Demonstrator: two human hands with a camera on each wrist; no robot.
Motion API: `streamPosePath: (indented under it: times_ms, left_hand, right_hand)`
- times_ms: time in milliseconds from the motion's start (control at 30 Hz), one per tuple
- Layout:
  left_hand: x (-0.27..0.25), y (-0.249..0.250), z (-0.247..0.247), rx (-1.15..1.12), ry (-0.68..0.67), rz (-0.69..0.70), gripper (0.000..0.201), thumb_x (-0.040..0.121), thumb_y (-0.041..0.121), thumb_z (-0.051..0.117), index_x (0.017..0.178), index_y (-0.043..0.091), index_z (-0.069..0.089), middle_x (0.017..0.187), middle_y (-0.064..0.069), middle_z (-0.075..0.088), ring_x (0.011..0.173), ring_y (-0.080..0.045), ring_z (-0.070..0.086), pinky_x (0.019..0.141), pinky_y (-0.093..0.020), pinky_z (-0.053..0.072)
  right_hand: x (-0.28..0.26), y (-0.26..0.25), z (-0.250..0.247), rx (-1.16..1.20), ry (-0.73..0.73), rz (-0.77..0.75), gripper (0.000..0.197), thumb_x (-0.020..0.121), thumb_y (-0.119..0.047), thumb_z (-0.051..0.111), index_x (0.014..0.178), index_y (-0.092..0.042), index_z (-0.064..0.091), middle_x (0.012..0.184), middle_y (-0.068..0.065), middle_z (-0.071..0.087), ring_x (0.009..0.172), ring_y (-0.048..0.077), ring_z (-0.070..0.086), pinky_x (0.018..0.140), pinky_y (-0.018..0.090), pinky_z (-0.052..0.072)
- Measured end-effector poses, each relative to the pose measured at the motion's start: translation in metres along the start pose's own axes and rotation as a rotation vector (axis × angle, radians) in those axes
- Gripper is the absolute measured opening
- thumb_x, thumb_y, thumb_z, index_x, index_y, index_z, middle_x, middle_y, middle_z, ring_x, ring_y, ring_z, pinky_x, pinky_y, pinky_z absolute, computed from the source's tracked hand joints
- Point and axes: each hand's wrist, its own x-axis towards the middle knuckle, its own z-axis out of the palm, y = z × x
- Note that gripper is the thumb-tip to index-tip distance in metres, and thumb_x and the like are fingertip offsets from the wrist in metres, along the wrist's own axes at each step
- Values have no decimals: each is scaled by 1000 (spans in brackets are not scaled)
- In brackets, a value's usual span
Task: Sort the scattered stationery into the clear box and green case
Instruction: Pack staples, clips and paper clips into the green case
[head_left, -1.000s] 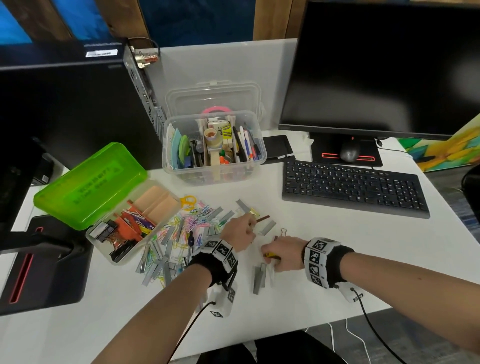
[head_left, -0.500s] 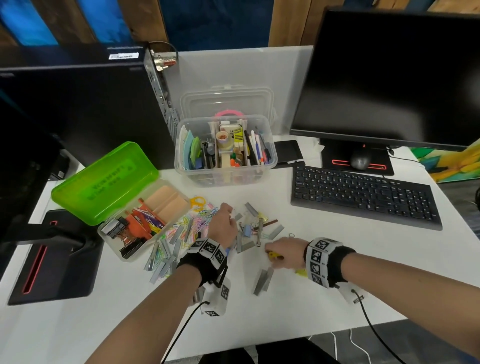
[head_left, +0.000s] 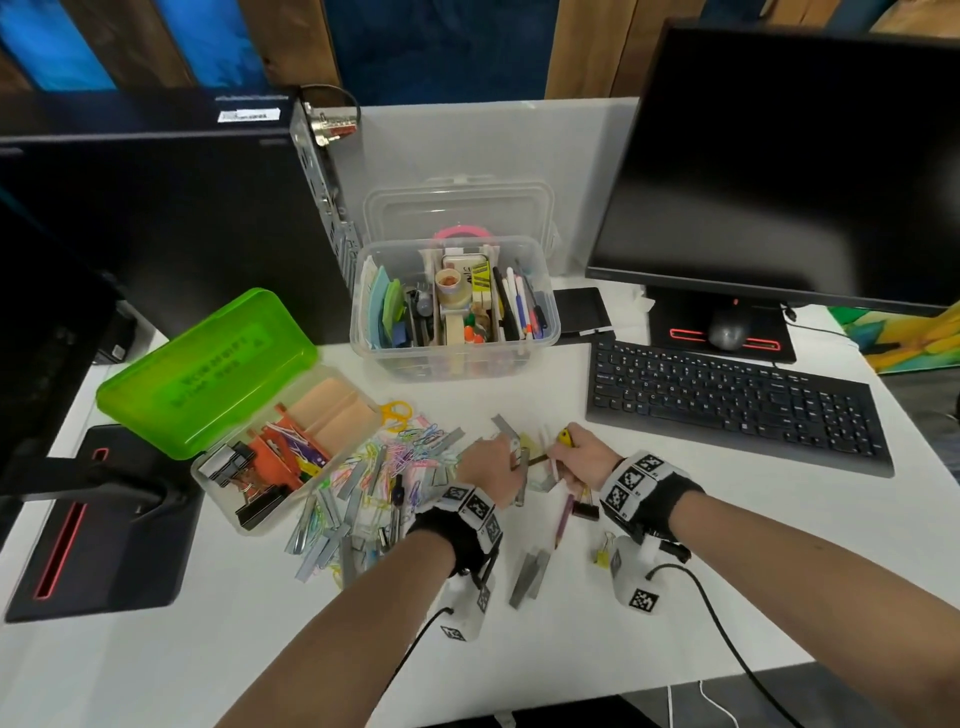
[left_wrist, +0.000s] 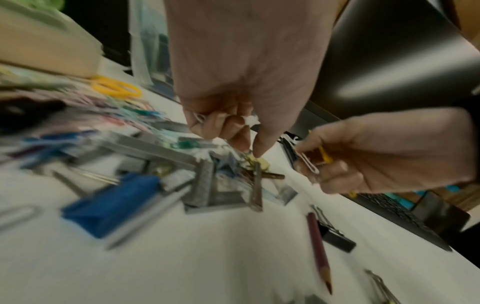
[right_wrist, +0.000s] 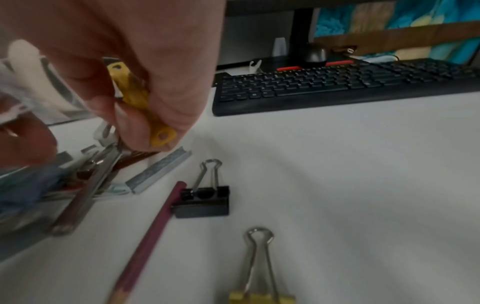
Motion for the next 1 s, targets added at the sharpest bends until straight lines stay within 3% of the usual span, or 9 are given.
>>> streamPosePath:
  times_ms: [133, 267, 400, 533, 600, 700, 833, 1000]
  left_hand:
    - [5, 10, 3, 178, -66, -49, 39, 95, 39, 51, 119, 9, 53, 114, -11, 62, 108, -29, 59, 79, -34, 48]
    - [7, 16, 4, 253, -75, -84, 38, 94, 33, 55, 122, 7, 53, 119, -13, 61, 112, -30, 58, 82, -35, 50]
    - [7, 22, 3, 231, -56, -159, 29, 92, 21, 56, 118, 8, 58, 116, -11, 64, 109, -29, 61, 79, -34, 53]
    - [7, 20, 5, 175, -33, -119, 31, 93, 22, 54, 121, 7, 55, 119, -11, 60, 113, -28, 58, 81, -33, 51]
    - [5, 16, 5, 101, -11, -83, 31, 94, 22, 49, 121, 7, 53, 119, -11, 57, 112, -28, 56, 82, -33, 48]
    - [3, 3, -1, -90, 49, -36, 27, 94, 22, 48, 114, 5, 51, 106, -14, 63, 100, -31, 61, 80, -38, 50]
    - [0, -29, -24, -224, 132, -5, 20, 97, 19, 45, 108, 2, 45, 78, -12, 61, 75, -33, 63, 58, -39, 47]
    - [-7, -76, -60, -246, 172, -131, 29, 100, 16, 39, 123, -1, 39, 80, -18, 62, 74, -34, 60, 55, -32, 36]
  right_hand:
    - [8, 2, -4, 123, -41, 27, 22, 91, 1, 53, 77, -9, 39, 61, 15, 49, 32, 13, 33, 36, 18, 25]
    - [9, 2, -6, 150, -14, 25, 24, 89, 2, 56, 81, -12, 38, 65, 17, 49, 29, 12, 34, 34, 17, 25]
    - [7, -3, -7, 132, -23, 38, 29, 89, 4, 55, 97, -21, 42, 68, 21, 53, 38, 17, 34, 38, 21, 24]
    - [5, -15, -6, 217, -28, 70, 23, 87, 15, 42, 88, -7, 48, 55, 15, 53, 27, 12, 36, 31, 14, 22]
    - [4, -20, -5, 242, -12, 102, 19, 89, 12, 37, 88, -5, 46, 52, 13, 52, 26, 13, 35, 32, 13, 21]
    - [4, -24, -2, 243, 3, 156, 15, 92, 2, 32, 89, -4, 45, 59, 13, 46, 29, 15, 32, 35, 13, 20]
    - [6, -29, 12, 252, 1, 199, 14, 93, -5, 33, 86, -8, 45, 59, 10, 41, 39, 16, 30, 34, 13, 21]
    - [5, -42, 37, 283, -21, 217, 19, 94, -6, 33, 80, -10, 45, 56, 9, 37, 47, 19, 37, 44, 21, 32]
